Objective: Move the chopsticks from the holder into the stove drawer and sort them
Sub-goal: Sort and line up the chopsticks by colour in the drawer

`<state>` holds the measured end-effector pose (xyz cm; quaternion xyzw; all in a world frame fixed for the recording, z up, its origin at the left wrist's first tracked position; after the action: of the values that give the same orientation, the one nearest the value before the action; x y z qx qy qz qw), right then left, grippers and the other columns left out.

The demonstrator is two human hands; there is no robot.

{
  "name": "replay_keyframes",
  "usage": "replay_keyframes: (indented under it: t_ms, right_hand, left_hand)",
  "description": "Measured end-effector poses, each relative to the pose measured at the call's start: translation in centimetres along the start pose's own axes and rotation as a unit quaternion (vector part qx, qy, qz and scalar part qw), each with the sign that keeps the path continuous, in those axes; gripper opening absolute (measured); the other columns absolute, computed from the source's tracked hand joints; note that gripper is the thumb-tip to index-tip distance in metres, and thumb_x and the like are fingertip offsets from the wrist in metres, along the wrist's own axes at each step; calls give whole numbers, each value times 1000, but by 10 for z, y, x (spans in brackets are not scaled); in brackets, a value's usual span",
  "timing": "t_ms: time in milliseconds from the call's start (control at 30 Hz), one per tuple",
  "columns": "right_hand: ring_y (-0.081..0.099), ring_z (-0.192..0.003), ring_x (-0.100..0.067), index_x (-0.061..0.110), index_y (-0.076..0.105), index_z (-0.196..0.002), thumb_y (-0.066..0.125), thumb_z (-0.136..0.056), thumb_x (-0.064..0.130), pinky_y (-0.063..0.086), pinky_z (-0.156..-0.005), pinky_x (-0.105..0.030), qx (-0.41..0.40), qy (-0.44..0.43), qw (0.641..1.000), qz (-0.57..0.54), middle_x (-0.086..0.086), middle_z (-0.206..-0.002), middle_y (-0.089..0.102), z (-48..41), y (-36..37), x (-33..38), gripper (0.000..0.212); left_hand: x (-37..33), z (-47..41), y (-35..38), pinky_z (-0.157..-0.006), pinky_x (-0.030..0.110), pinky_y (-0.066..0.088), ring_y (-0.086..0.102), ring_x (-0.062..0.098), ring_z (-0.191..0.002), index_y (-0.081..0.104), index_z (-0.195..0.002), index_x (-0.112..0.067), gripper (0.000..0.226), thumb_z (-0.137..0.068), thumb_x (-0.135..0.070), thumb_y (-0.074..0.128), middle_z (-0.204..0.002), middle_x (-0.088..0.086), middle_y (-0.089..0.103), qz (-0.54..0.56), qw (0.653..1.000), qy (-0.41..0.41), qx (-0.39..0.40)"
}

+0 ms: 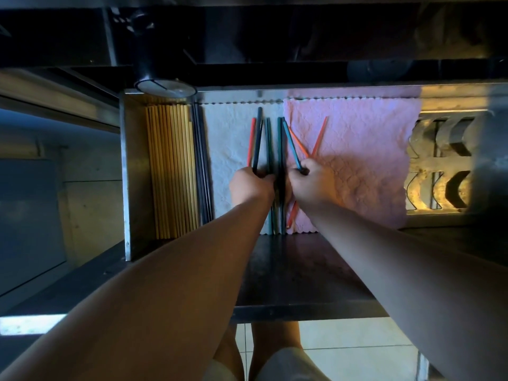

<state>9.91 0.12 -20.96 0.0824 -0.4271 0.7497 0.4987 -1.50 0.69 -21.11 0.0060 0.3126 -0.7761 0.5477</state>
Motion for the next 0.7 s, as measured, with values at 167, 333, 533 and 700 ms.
replay_keyframes:
  t_ms: [167,333,533,700]
  right_hand:
    - [41,-54,-14,13,56,-76,53,-89,15,33,-47,-24,-2,0,1000,0,-1,-62,46,-1,1,0,14]
    - [54,-64,-28,3,66,-81,59,-85,17,44,-58,-33,-16,-30,999,32,-19,-70,62,-3,7,6,16]
    - [63,-91,-32,14,65,-97,63,-86,27,52,-76,-38,-12,-93,986,139,-10,-94,69,1,26,17,17]
    - [61,-103,-36,13,62,-104,59,-88,22,50,-84,-39,3,-61,974,216,-14,-110,63,-1,35,26,18]
  left_hand:
    - [-4,1,-2,-50,24,41,63,26,-68,66,-84,-8,12,-84,-20,66,-72,6,63,6,1000,-12,9]
    - [-4,6,-18,-56,26,36,54,23,-65,60,-84,-11,13,-90,-21,54,-65,-1,53,24,999,16,-21]
    - [2,5,-37,-58,28,34,56,24,-76,60,-99,-8,23,-96,-25,45,-84,6,59,58,997,21,-46]
    - [6,8,-43,-69,32,37,54,29,-83,56,-99,-7,23,-96,-23,39,-91,11,58,54,997,27,-38]
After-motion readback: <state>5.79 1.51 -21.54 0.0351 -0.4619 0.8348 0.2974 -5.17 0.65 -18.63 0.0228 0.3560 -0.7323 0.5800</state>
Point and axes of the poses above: each hand's wrist, its own z-axis away from the middle knuckle, its own y-axis out of the palm, x = y × z, the point moved 1 cm from there along -z, towards the middle knuckle
